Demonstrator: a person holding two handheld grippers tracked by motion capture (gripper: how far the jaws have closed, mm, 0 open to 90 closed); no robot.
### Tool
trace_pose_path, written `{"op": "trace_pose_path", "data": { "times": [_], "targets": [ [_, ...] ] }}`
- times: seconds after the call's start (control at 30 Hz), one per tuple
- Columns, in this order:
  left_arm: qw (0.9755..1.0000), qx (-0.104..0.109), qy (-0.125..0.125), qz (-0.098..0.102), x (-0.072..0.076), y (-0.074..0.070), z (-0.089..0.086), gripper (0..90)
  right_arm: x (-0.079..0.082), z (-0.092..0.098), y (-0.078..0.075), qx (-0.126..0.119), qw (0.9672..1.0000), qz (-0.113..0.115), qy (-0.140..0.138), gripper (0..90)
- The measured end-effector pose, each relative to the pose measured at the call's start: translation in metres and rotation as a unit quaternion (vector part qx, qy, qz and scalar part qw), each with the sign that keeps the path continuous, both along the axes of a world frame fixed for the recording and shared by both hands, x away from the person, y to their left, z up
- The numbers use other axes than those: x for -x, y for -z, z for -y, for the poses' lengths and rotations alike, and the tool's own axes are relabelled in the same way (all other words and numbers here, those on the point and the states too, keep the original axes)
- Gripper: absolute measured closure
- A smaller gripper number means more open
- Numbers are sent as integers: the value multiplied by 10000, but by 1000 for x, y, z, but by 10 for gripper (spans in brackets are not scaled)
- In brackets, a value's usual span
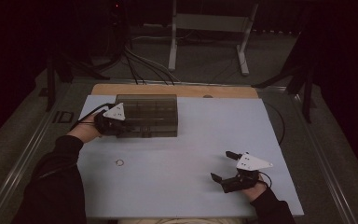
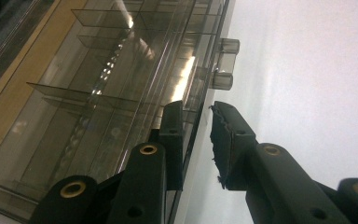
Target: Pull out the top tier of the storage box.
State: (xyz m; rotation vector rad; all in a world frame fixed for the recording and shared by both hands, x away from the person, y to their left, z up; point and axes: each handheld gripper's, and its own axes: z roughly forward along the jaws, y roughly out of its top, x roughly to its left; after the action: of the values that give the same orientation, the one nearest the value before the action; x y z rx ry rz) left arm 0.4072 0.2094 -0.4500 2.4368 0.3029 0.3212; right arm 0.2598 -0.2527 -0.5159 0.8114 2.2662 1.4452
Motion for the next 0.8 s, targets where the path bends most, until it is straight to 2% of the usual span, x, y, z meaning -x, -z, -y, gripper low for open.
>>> {"op": "trace_pose_path", "data": {
  "times": [0.23, 0.5, 0.7, 0.8],
  "targets": [
    [10000, -39, -1, -28, -2, 1, 2, 776, 0, 0, 0, -2, 10000, 1, 0, 0],
    [9998, 4, 163, -120, -6, 1, 1, 806, 0, 0, 0, 7, 10000, 3, 1, 0],
    [9991, 40, 406, -127, -5, 1, -2, 822, 0, 0, 0, 10, 10000, 3, -1, 0],
    [9990, 65, 401, -186, -5, 1, -2, 825, 0, 0, 0, -2, 10000, 3, 1, 0]
  ]
}}
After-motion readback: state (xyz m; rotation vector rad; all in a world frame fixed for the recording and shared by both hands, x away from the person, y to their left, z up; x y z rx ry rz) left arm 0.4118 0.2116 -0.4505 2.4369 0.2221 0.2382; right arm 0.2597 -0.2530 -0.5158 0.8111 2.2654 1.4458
